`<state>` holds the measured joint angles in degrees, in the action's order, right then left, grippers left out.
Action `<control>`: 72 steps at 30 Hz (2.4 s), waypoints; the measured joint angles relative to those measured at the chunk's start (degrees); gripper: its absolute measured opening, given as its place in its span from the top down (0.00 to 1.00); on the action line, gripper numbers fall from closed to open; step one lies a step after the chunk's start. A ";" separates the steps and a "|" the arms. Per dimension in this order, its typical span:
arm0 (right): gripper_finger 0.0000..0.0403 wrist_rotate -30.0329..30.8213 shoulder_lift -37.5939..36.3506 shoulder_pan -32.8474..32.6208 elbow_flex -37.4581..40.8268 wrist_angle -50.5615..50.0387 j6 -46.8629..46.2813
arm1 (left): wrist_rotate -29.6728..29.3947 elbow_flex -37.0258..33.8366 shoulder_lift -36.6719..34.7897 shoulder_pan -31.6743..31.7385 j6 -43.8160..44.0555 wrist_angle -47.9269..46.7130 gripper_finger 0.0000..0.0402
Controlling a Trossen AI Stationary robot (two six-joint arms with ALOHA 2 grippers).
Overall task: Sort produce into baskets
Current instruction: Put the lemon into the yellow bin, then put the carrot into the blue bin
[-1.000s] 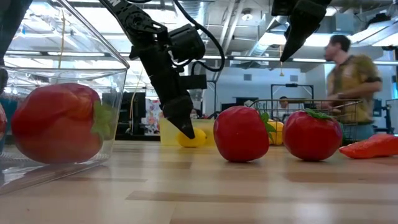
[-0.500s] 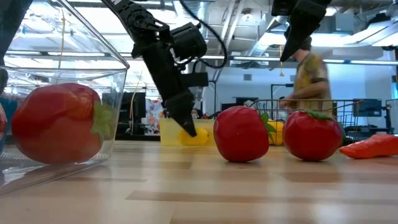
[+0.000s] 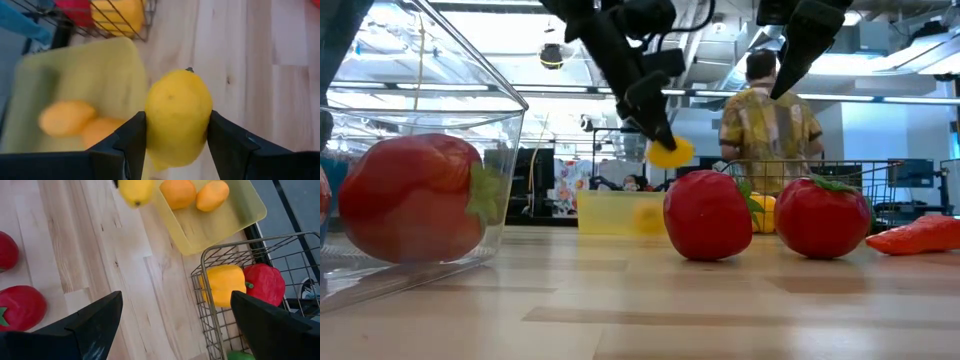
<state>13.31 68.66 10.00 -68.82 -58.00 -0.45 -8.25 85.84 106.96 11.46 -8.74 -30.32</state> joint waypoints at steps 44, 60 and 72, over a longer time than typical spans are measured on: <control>0.01 -9.15 0.00 -6.19 0.00 -7.06 -4.88 | -0.04 5.88 -0.04 17.18 -2.78 -9.28 0.27; 0.04 -9.15 0.02 -18.93 12.06 -9.01 -15.02 | -0.04 5.86 -0.04 14.48 -4.12 -9.23 0.27; 0.11 -9.35 0.02 -20.20 23.96 -4.34 -16.21 | -0.07 5.86 -0.04 13.36 -4.05 -9.23 0.27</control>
<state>3.96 68.68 -10.20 -44.86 -62.34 -16.66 -8.32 91.70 106.91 24.81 -12.80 -39.55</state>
